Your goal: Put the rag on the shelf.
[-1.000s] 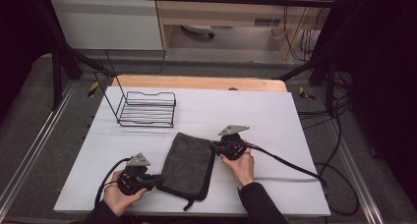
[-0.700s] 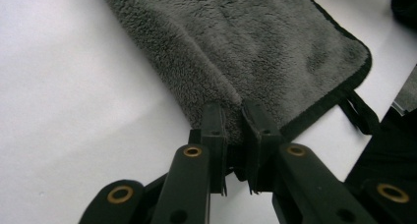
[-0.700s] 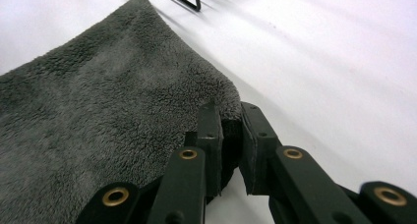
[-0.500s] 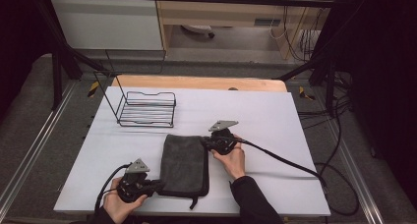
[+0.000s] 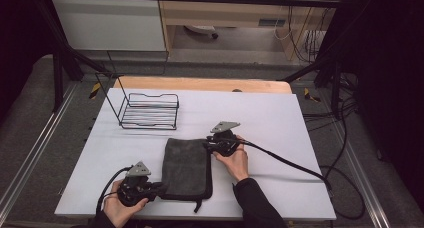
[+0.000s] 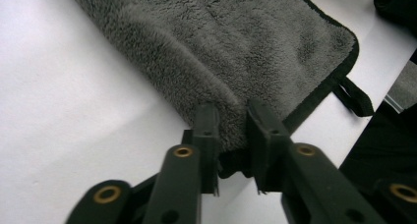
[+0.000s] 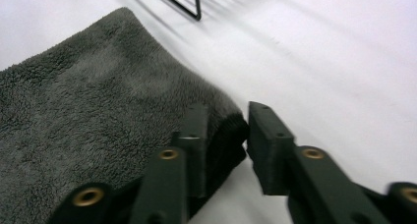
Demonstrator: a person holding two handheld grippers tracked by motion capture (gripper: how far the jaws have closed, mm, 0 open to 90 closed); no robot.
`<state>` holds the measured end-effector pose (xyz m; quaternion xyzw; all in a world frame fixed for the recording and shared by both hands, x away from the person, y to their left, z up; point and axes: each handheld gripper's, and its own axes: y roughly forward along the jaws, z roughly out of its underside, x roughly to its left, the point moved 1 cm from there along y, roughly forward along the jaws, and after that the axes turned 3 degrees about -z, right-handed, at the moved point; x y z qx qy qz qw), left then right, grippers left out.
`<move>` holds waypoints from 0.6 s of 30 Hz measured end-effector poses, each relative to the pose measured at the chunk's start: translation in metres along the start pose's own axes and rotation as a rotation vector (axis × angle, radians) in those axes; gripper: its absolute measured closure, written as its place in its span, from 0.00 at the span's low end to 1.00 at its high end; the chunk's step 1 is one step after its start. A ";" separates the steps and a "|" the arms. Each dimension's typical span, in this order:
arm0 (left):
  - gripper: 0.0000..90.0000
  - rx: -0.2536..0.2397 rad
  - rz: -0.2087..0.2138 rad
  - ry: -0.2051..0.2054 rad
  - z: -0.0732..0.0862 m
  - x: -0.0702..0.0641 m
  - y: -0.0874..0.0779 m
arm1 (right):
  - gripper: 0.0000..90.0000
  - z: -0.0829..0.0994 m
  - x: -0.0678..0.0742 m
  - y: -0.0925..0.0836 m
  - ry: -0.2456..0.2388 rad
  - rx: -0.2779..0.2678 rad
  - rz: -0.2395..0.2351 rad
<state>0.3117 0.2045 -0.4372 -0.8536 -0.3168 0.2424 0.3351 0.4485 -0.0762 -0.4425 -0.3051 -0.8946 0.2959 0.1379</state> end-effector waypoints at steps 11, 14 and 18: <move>0.43 -0.081 -0.084 0.031 -0.013 0.028 -0.012 | 0.25 0.011 0.000 -0.044 0.077 -0.055 -0.035; 0.35 -0.085 -0.088 0.025 -0.019 0.035 -0.012 | 0.18 0.018 0.000 -0.051 0.113 -0.064 -0.060; 0.25 -0.075 -0.094 0.031 -0.027 0.043 -0.008 | 0.10 0.026 0.002 -0.058 0.118 -0.069 -0.072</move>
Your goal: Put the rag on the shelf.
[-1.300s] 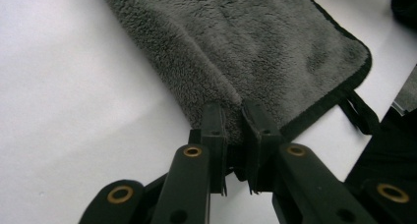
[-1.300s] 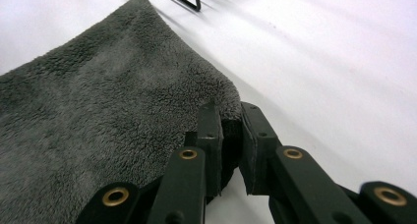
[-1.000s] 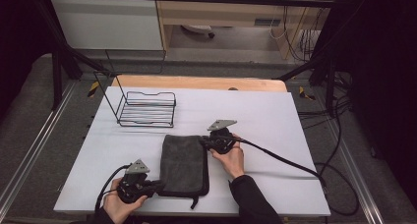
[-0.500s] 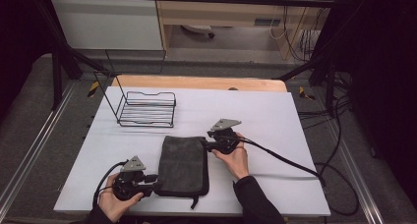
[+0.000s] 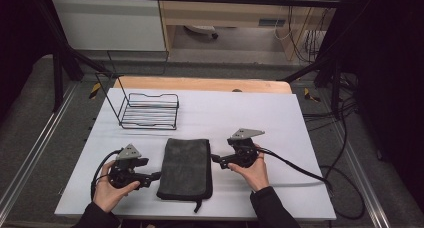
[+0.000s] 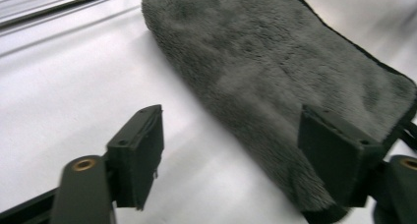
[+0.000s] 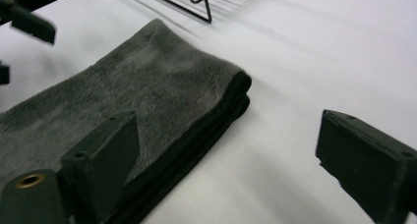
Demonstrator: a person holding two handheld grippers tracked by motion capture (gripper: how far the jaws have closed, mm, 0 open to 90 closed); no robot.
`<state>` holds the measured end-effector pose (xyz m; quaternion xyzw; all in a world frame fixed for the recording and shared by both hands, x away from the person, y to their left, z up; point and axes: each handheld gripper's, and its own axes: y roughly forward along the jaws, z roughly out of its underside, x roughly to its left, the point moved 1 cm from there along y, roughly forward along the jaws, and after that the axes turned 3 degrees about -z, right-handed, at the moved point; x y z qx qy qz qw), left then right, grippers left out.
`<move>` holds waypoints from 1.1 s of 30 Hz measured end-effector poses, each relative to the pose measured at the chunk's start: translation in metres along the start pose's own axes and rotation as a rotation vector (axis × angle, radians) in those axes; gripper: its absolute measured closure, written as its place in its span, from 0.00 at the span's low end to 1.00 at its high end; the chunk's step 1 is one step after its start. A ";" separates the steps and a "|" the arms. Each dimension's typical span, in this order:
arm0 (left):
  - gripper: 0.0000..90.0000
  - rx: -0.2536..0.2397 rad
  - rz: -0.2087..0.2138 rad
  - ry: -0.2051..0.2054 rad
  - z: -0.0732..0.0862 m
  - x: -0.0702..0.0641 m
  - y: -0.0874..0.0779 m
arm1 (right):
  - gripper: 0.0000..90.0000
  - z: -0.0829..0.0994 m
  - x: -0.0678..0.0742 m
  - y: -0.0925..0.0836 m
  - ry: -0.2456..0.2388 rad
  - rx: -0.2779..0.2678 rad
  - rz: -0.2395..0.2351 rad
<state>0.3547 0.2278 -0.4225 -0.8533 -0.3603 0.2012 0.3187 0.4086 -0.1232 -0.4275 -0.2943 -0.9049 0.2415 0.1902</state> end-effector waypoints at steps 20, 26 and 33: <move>0.18 -0.039 -0.117 -0.087 -0.051 0.036 0.042 | 0.04 0.032 0.004 -0.018 0.047 0.005 0.021; 0.31 -0.026 -0.117 -0.123 -0.056 0.043 0.062 | 0.04 0.032 0.004 -0.018 0.048 0.005 0.029; 0.52 0.023 -0.116 -0.114 -0.055 0.043 0.079 | 0.04 0.033 0.004 -0.017 0.046 0.013 0.033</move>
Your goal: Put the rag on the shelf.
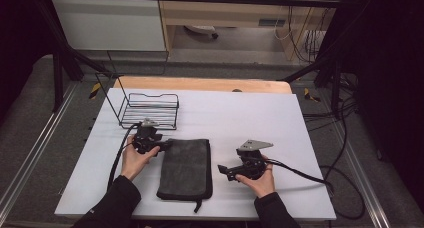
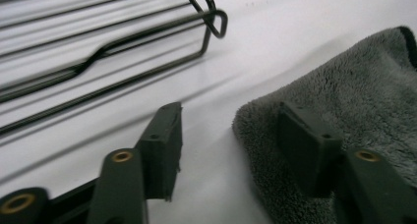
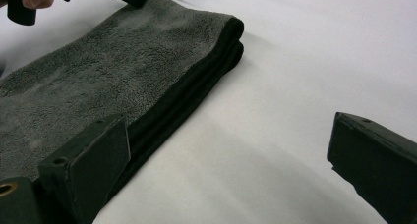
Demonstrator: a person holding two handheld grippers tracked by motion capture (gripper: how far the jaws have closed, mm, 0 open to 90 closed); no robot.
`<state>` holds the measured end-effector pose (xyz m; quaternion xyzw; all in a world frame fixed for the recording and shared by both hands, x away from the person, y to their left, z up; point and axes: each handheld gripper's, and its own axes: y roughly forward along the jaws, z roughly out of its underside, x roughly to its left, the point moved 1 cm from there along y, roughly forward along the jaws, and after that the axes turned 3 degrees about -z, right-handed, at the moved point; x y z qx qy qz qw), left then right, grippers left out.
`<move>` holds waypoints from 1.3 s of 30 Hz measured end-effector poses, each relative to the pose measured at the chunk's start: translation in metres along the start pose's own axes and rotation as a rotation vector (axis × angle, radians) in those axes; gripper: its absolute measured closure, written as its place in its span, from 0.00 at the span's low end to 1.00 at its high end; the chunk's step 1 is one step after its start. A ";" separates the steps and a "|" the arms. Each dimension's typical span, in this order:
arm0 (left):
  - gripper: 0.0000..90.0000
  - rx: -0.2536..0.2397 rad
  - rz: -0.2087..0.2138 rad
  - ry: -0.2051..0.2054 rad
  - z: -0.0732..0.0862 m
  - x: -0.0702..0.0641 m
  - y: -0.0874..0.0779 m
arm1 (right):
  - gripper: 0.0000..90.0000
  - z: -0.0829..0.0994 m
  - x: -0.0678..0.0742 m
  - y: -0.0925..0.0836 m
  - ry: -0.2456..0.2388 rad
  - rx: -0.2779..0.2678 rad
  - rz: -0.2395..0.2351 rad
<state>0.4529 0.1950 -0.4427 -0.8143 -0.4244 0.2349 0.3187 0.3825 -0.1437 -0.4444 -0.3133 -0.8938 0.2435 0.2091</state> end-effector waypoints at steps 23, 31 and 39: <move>0.83 0.055 0.075 -0.026 0.004 -0.006 0.008 | 0.01 -0.015 -0.006 0.007 0.040 -0.029 0.016; 0.83 0.045 0.064 -0.014 0.005 -0.008 0.008 | 0.06 -0.041 -0.002 0.035 0.051 -0.015 0.049; 0.83 0.034 0.060 -0.005 0.006 -0.009 0.008 | 0.23 -0.049 -0.008 0.068 0.087 0.017 0.086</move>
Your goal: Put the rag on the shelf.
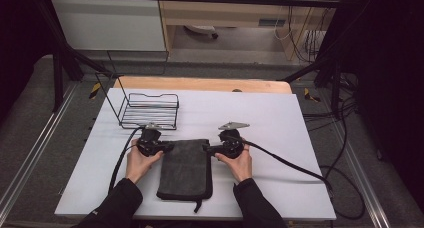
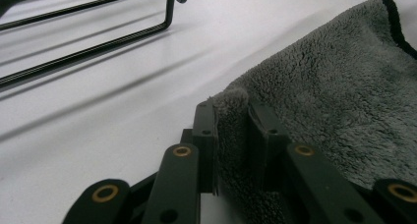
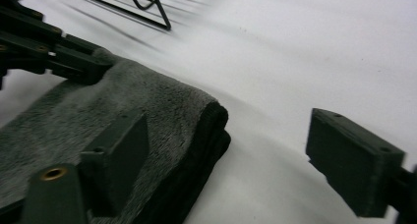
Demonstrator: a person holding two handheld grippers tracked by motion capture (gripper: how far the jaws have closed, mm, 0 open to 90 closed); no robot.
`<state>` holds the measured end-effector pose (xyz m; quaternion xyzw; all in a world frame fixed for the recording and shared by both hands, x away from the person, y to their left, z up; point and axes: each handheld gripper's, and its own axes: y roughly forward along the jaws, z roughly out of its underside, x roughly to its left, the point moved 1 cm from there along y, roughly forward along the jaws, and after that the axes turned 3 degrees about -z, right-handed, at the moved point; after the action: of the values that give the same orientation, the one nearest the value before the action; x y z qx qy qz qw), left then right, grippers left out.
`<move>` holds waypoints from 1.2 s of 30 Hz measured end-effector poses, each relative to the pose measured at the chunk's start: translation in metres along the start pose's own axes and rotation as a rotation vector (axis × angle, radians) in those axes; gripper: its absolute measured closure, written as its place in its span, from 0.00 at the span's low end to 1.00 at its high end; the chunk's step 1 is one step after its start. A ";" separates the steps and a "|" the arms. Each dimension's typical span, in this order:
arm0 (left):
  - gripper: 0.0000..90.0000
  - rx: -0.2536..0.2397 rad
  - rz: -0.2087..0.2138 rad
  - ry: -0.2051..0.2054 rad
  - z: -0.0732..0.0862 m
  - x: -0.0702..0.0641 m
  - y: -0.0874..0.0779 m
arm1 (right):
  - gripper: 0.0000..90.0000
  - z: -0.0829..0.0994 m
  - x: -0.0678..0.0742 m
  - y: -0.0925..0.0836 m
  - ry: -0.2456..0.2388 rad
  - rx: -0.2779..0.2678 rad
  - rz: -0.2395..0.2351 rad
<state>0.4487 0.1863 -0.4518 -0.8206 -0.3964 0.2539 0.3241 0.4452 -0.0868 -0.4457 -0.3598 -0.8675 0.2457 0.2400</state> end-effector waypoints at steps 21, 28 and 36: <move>0.83 -0.010 0.015 0.001 0.001 0.002 0.000 | 0.72 0.000 0.002 0.020 0.103 0.111 -0.055; 0.83 -0.010 0.026 -0.001 0.001 0.004 0.000 | 0.85 -0.003 0.001 0.018 0.150 0.142 -0.087; 0.87 -0.012 0.063 -0.036 0.001 0.009 -0.002 | 0.89 -0.007 0.000 0.014 0.160 0.152 -0.112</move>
<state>0.4520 0.1949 -0.4524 -0.8300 -0.3774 0.2763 0.3040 0.4568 -0.0764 -0.4493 -0.3102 -0.8432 0.2674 0.3482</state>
